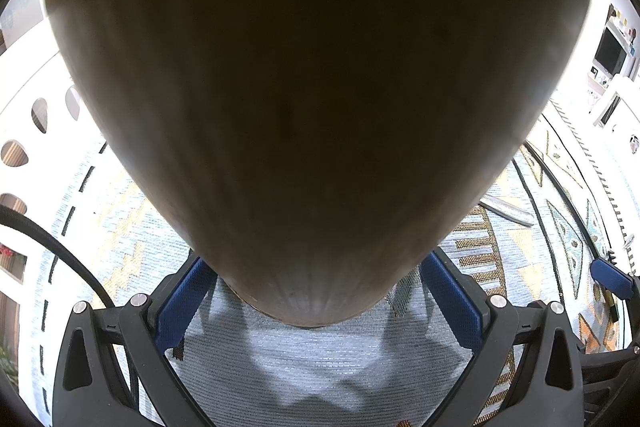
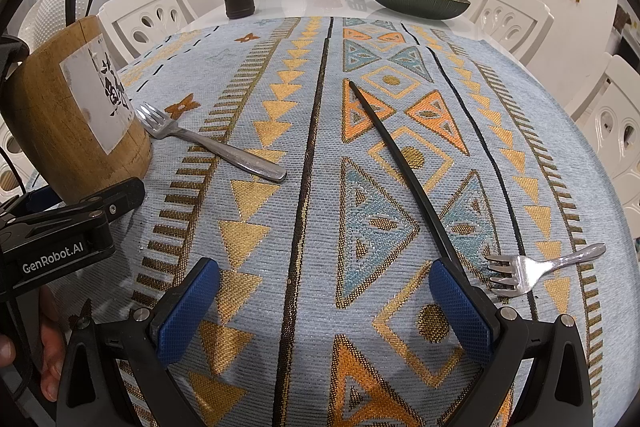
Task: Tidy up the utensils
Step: 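Move the open right gripper down to the steel fork beside the holder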
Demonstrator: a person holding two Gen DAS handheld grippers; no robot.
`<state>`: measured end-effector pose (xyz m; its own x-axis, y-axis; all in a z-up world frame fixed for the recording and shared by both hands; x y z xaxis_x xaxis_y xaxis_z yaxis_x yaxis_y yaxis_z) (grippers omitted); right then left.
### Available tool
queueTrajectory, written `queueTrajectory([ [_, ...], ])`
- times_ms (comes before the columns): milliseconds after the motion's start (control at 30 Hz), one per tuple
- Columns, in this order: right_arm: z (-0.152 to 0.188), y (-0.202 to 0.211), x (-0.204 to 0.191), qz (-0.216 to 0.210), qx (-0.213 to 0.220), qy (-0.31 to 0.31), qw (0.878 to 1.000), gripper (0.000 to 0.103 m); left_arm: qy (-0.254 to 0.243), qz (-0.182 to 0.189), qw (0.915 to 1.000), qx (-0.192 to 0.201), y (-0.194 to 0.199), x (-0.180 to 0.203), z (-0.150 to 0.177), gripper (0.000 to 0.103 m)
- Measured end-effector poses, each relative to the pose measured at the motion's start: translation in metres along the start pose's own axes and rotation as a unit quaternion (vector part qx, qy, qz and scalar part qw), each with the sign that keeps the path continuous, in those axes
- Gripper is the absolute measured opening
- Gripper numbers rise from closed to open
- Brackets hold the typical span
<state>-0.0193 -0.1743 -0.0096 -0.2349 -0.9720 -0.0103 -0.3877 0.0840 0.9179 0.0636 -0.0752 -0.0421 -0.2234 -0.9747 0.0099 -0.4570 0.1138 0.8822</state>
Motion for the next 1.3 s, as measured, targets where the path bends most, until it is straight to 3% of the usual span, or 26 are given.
queueTrajectory([
  [267,0.002,0.003,-0.002,0.001,-0.006,-0.003,1.000,0.103,0.001,0.006,1.0000,-0.001,0.001,-0.002,0.002,0.103],
  [467,-0.008,0.001,0.002,-0.011,-0.107,-0.009,0.994,0.103,0.002,0.011,0.9999,-0.002,-0.002,-0.006,0.004,0.103],
  [633,-0.007,0.008,0.001,-0.031,-0.182,0.042,0.982,0.100,0.002,0.011,0.9999,-0.002,-0.002,-0.004,0.004,0.103],
  [667,-0.006,0.015,0.001,-0.039,-0.179,0.051,0.982,0.095,0.002,0.011,0.9999,-0.002,-0.002,-0.005,0.004,0.103],
  [767,-0.016,0.042,0.001,-0.054,-0.142,0.089,0.984,0.095,0.002,0.011,0.9999,-0.002,-0.003,-0.007,0.004,0.103],
  [900,-0.057,0.057,0.003,-0.110,-0.104,0.137,0.979,0.095,0.002,0.011,0.9999,-0.002,-0.003,-0.007,0.004,0.103],
  [933,-0.069,0.052,0.001,-0.120,-0.102,0.153,0.976,0.092,0.002,0.011,0.9999,-0.002,-0.003,-0.007,0.004,0.103],
  [1000,-0.087,0.038,-0.007,-0.131,-0.114,0.185,0.967,0.078,0.002,0.010,0.9999,-0.002,-0.004,-0.007,0.005,0.103],
  [1067,-0.104,0.016,-0.019,-0.147,-0.139,0.220,0.954,0.056,0.003,0.009,1.0000,-0.002,-0.003,-0.010,0.003,0.103],
  [1200,-0.124,-0.018,-0.042,-0.171,-0.168,0.273,0.932,0.050,0.003,0.005,1.0000,-0.001,-0.004,-0.011,0.003,0.102],
  [1300,-0.126,-0.031,-0.053,-0.176,-0.179,0.296,0.921,0.042,0.004,0.002,1.0000,-0.001,-0.004,-0.011,0.003,0.102],
])
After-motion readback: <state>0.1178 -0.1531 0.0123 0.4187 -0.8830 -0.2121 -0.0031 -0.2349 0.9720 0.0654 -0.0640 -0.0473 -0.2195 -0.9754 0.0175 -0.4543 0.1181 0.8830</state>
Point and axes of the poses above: each gripper's, at about its wrist camera, not at the fingertips, and y roughly against the way its jaws point, x to its right, z to its underside, the point moved 2 cm from there along -y, roughly the way its jaws point, and after that the axes turned 10 degrees about -x, right-handed, at the moved point
